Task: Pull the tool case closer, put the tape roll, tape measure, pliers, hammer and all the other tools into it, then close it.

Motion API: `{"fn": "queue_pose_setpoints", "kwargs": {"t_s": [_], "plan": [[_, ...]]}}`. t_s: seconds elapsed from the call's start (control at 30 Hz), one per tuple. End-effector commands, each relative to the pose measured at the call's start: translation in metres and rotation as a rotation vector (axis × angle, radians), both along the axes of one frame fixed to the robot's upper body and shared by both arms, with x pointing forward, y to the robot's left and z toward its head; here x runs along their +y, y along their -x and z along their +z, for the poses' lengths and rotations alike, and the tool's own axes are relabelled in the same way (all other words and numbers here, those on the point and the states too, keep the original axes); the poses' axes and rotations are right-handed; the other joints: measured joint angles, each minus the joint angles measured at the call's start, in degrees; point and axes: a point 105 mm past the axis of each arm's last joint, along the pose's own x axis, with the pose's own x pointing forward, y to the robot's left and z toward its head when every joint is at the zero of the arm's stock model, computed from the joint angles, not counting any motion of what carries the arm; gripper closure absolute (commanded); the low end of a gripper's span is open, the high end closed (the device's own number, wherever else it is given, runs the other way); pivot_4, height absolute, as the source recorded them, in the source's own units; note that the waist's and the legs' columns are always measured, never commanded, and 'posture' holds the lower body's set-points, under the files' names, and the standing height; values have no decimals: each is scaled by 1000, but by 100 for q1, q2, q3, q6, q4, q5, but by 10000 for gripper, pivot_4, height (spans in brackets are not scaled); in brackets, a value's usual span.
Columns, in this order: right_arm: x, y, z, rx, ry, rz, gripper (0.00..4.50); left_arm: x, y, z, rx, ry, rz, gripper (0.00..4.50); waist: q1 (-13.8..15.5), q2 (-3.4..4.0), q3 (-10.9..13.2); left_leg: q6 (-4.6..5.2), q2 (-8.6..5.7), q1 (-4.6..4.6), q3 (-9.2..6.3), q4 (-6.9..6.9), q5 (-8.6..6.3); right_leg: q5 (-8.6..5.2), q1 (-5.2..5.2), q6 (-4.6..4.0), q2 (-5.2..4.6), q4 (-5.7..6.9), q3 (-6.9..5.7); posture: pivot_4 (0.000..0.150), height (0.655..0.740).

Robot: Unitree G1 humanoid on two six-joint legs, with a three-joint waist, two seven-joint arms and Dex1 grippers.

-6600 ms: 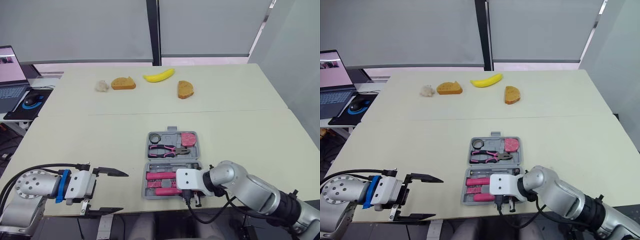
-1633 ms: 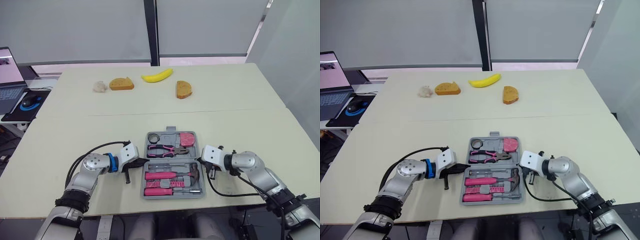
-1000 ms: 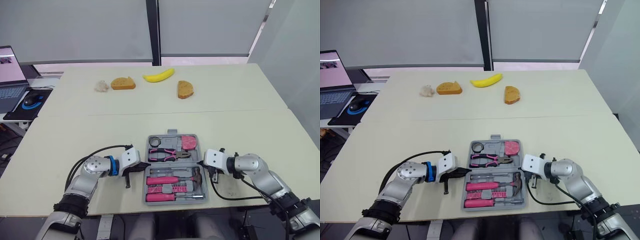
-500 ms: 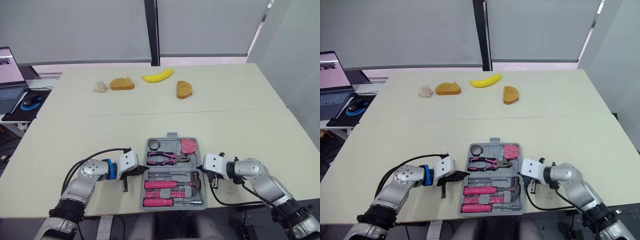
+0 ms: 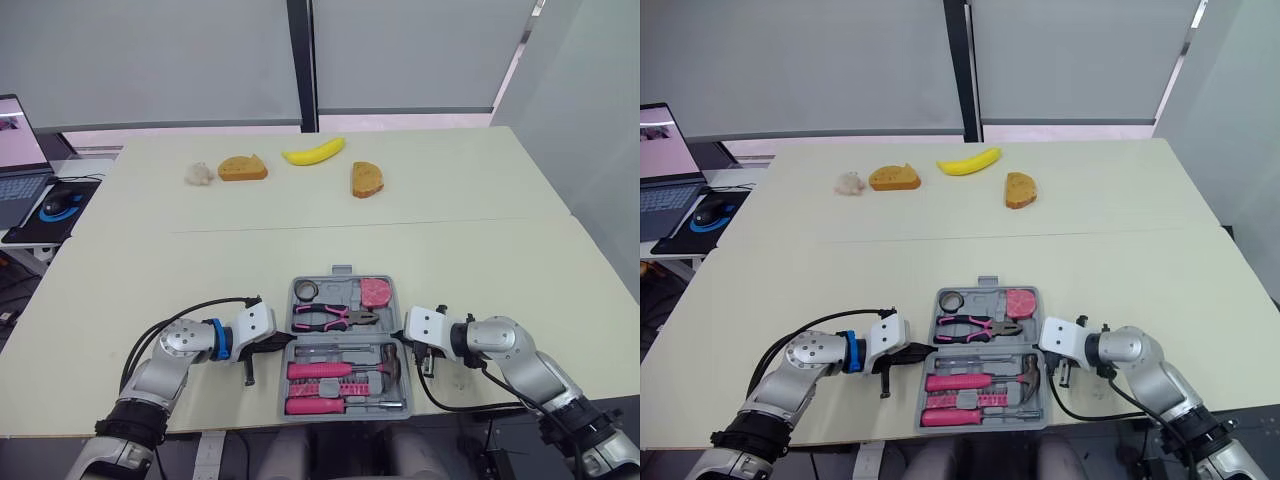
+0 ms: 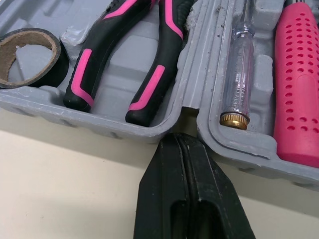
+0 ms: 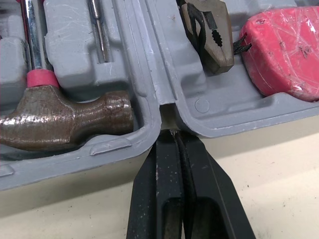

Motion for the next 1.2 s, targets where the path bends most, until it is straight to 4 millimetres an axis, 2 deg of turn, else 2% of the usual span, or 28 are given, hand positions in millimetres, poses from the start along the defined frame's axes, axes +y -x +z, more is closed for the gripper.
{"fn": "queue_pose_setpoints", "kwargs": {"t_s": [0.03, 0.53, 0.83, 1.07, 1.2], "plan": [[24, 3, 10, -31, -62, 80, 45000, -14, 0, 11, -44, 41, -49, 44850, -21, 0, 0, 0, 0, 1, 0, 0, 0, 0, 0, 0, 0, 2, 0, 1500, 7400], [28, -6, 12, -70, -71, 66, 45000, -15, 2, 10, -41, 40, -53, 44850, -69, 0, 0, -1, 0, 7, 0, 1, 0, 0, 0, 0, 1, 15, 3, 1500, 7400], [24, -2, 8, -50, -49, 66, 45000, -12, 1, 10, -43, 36, -48, 44850, -70, 0, 0, -1, 0, 8, 0, 1, 0, 0, 0, 0, 1, 17, 3, 1500, 7400], [4, 0, 10, -15, 1, 0, 45000, 9, 2, 10, -28, 15, 25, 44850, -69, 0, 0, 0, 0, 6, 0, 0, 0, -1, -1, -1, 0, 16, 4, 1500, 7400], [-13, -5, 15, -57, 34, -78, 45000, 24, 3, 7, -17, 0, 95, 44850, -65, 0, 0, 0, -2, 4, 0, 0, 0, -1, -1, -1, -2, 11, 5, 1500, 7400]]}}
